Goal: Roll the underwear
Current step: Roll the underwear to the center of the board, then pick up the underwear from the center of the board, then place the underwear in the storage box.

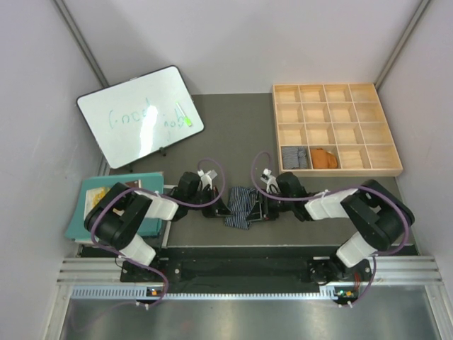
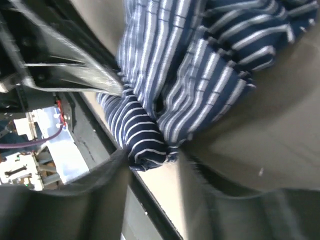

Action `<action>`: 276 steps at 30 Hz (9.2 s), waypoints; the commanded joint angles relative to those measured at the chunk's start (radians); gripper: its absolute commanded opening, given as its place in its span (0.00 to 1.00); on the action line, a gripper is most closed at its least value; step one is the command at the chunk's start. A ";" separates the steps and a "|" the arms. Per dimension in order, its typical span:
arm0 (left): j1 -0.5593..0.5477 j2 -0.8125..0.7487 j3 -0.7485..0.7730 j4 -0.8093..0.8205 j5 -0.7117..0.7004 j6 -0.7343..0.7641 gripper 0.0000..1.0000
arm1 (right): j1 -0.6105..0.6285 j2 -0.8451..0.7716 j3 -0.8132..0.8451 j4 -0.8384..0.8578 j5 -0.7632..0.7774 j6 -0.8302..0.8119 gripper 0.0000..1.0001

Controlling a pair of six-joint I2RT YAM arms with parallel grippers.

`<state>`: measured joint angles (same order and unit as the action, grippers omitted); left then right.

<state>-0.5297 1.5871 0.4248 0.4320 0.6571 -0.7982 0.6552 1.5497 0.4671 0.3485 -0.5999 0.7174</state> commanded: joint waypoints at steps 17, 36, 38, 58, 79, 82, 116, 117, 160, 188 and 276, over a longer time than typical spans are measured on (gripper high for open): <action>-0.001 -0.177 -0.041 -0.130 -0.097 0.080 0.62 | -0.015 0.105 0.085 -0.272 0.178 0.024 0.00; -0.001 -0.088 -0.008 0.007 -0.057 0.046 0.00 | 0.004 -0.147 0.218 -0.556 0.265 -0.137 0.50; 0.000 -0.095 0.032 -0.154 -0.053 0.074 0.00 | 0.078 -0.209 0.286 -0.618 0.384 -0.226 0.60; 0.079 0.083 0.215 -0.512 0.148 0.116 0.00 | 0.623 -0.155 0.200 -0.295 0.922 -0.653 0.63; 0.080 0.079 0.230 -0.504 0.187 0.123 0.00 | 0.561 0.053 0.206 -0.345 0.858 -0.602 0.26; 0.082 0.037 0.230 -0.516 0.141 0.137 0.19 | 0.538 0.014 0.196 -0.345 0.747 -0.586 0.09; -0.036 -0.326 -0.179 0.183 -0.039 0.120 0.61 | 0.057 0.245 0.462 -0.589 -0.185 -0.375 0.00; -0.041 -0.316 -0.179 0.209 -0.039 0.120 0.61 | 0.055 0.251 0.466 -0.589 -0.189 -0.377 0.00; -0.070 0.076 0.080 -0.119 -0.113 0.122 0.00 | -0.020 -0.045 0.133 -0.339 0.072 -0.291 0.74; -0.053 -0.180 -0.003 -0.162 -0.142 0.224 0.65 | -0.028 0.200 0.197 -0.431 0.043 -0.107 0.00; 0.266 -0.369 0.496 -0.832 -0.226 0.404 0.99 | -0.489 0.189 0.912 -0.565 0.460 -0.380 0.00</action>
<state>-0.2825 1.2293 0.8806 -0.3546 0.4469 -0.4515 0.1909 1.6894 1.3113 -0.3477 -0.1650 0.3016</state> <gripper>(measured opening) 0.990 0.075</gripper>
